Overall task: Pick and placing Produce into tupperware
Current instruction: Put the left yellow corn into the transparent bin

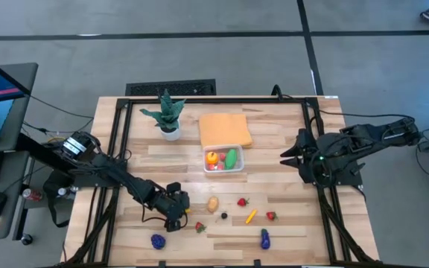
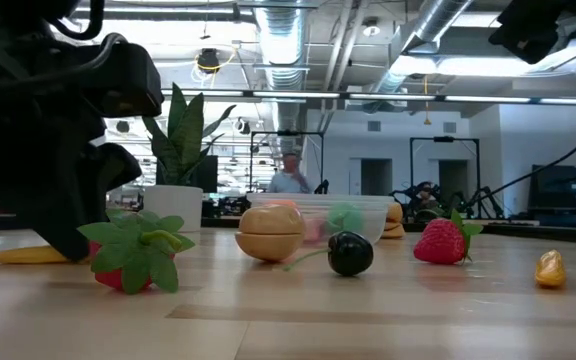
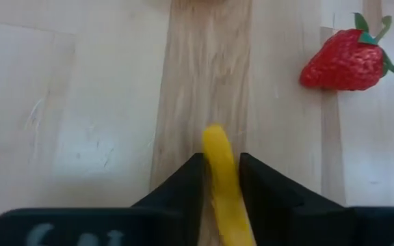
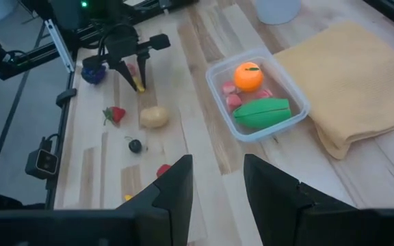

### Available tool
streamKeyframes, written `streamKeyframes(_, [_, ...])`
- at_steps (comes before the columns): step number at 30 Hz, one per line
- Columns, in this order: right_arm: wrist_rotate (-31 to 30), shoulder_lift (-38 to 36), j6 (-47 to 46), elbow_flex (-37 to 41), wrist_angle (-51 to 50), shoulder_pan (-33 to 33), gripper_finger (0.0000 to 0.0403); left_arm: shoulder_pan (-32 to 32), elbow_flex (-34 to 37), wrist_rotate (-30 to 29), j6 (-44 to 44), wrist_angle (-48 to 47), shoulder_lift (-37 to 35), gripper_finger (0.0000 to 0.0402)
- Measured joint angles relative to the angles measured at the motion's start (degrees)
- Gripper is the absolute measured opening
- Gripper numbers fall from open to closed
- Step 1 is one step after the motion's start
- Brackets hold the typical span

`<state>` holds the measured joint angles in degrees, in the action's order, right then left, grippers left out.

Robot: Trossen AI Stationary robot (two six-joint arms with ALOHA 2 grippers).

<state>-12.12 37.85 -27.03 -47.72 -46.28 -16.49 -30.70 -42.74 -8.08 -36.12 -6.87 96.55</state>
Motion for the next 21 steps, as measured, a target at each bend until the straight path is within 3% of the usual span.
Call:
streamKeyframes(12, [-1.5,0.0,0.5,0.0,0.0,0.0,0.0123,0.8,0.1,0.0,0.1,0.0,0.0,0.0032])
streamKeyframes(21, [-1.5,0.0,0.6,0.0,0.0,0.0,0.0123,3.9,-3.4,-0.3,3.7,-1.7,0.5,0.0027])
